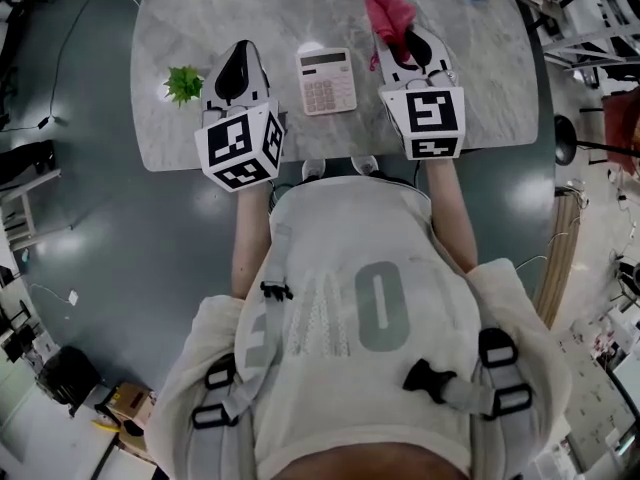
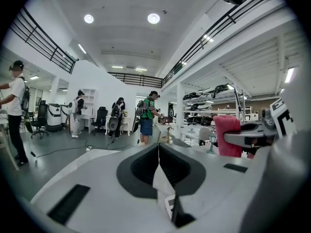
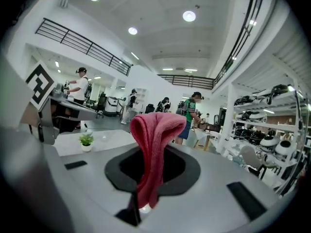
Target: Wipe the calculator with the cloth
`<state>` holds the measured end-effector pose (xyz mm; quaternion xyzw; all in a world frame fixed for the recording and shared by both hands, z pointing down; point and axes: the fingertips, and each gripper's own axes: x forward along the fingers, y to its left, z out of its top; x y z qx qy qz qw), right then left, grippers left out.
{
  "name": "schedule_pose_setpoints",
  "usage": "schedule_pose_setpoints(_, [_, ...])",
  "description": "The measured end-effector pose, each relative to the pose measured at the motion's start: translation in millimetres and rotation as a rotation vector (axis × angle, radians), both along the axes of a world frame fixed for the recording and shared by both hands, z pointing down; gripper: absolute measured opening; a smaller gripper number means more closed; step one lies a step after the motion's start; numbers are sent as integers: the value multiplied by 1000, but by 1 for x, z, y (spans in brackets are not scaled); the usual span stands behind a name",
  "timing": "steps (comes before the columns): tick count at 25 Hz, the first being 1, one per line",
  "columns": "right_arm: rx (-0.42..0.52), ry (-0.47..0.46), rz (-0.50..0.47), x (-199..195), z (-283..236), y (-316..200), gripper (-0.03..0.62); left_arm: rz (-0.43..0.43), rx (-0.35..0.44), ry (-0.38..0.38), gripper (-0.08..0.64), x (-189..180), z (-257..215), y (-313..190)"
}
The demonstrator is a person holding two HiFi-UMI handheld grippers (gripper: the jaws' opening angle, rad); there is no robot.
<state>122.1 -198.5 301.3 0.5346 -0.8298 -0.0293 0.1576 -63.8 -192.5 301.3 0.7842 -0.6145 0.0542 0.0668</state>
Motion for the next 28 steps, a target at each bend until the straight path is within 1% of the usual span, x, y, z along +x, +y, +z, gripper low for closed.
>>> schedule_pose_setpoints(3, [-8, -63, 6, 5, 7, 8, 55, -6, -1, -2, 21, 0, 1, 0])
schedule_pose_setpoints(6, [-40, -90, 16, 6, 20, 13, 55, -13, 1, -4, 21, -2, 2, -1])
schedule_pose_setpoints(10, [-54, -92, 18, 6, 27, 14, 55, -22, 0, -3, 21, -7, 3, -3])
schedule_pose_setpoints(18, [-30, -92, 8, 3, 20, 12, 55, -16, -6, -3, 21, -6, 6, -4])
schedule_pose_setpoints(28, [-61, -88, 19, 6, 28, 15, 55, -10, -7, -3, 21, -6, 4, -8])
